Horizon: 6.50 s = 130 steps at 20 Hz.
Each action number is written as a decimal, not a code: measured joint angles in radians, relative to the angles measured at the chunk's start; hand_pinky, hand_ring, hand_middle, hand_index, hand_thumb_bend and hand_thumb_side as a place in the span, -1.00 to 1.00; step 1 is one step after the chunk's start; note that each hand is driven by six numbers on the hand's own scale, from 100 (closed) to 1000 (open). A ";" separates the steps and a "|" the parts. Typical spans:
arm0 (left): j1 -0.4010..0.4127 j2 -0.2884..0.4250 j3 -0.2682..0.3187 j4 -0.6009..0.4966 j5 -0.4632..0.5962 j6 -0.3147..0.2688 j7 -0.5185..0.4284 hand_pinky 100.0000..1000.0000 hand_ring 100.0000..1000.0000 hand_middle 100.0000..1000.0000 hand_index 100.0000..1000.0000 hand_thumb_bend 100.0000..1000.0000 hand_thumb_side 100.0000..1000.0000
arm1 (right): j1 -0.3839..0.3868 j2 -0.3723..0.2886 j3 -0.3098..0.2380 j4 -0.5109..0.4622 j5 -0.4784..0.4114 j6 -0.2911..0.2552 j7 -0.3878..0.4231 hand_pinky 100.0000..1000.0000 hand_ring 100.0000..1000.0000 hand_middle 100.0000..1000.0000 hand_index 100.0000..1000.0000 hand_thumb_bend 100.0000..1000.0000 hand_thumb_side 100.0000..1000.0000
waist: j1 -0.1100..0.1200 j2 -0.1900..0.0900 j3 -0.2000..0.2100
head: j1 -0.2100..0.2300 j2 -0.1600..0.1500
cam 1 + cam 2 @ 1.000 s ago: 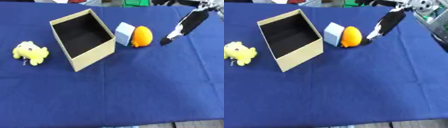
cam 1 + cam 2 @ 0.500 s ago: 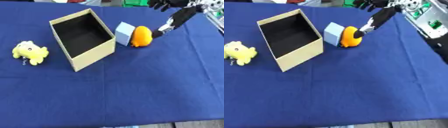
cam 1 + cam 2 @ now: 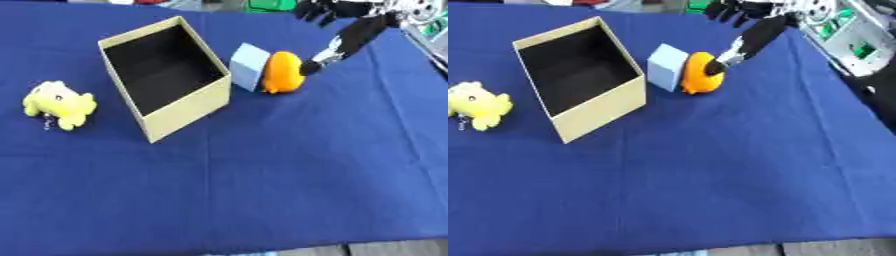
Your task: Pick up objects on the table and place them in the box.
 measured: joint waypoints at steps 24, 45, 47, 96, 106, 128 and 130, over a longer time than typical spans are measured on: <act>-0.001 -0.009 0.000 0.000 0.004 0.000 0.001 0.14 0.70 0.47 0.64 0.13 1.00 | 0.007 0.079 0.027 0.139 0.145 -0.107 -0.114 0.56 0.68 0.61 0.65 0.41 -0.62 | 0.001 0.018 0.007 | 0.012 -0.025; -0.002 -0.009 0.000 0.000 0.004 -0.002 -0.001 0.13 0.67 0.43 0.63 0.10 1.00 | 0.016 0.084 0.033 0.128 0.062 -0.045 -0.140 0.42 0.59 0.34 0.44 -1.00 -1.00 | -0.003 0.020 0.007 | 0.013 -0.026; -0.002 -0.009 0.000 0.000 0.004 -0.002 -0.001 0.13 0.67 0.43 0.63 0.10 1.00 | 0.017 0.081 0.033 0.121 0.061 -0.041 -0.141 0.42 0.59 0.34 0.44 -1.00 -1.00 | -0.005 0.020 0.007 | 0.014 -0.026; -0.028 -0.016 -0.007 0.000 0.016 -0.016 -0.007 0.11 0.64 0.39 0.62 0.08 1.00 | -0.303 0.298 0.009 0.083 0.031 0.007 -0.029 0.41 0.55 0.25 0.46 -1.00 -0.86 | -0.021 -0.006 0.045 | -0.073 0.000; -0.035 -0.018 -0.007 0.000 0.017 -0.017 -0.007 0.10 0.64 0.39 0.62 0.08 1.00 | -0.289 0.328 0.055 0.112 0.039 0.006 0.027 0.41 0.56 0.26 0.46 -1.00 -0.80 | -0.022 -0.005 0.056 | -0.044 -0.004; -0.036 -0.026 -0.007 0.000 0.020 -0.019 -0.005 0.10 0.63 0.38 0.61 0.07 1.00 | -0.276 0.352 0.075 0.109 0.227 -0.133 0.064 0.80 0.91 0.89 0.99 -0.36 -0.07 | -0.026 -0.003 0.055 | -0.045 -0.009; -0.036 -0.026 -0.007 0.000 0.020 -0.019 -0.005 0.10 0.63 0.38 0.61 0.07 1.00 | -0.276 0.351 0.053 0.093 0.225 -0.135 0.052 0.80 0.91 0.89 0.99 -0.42 -0.07 | -0.026 -0.003 0.052 | -0.041 -0.009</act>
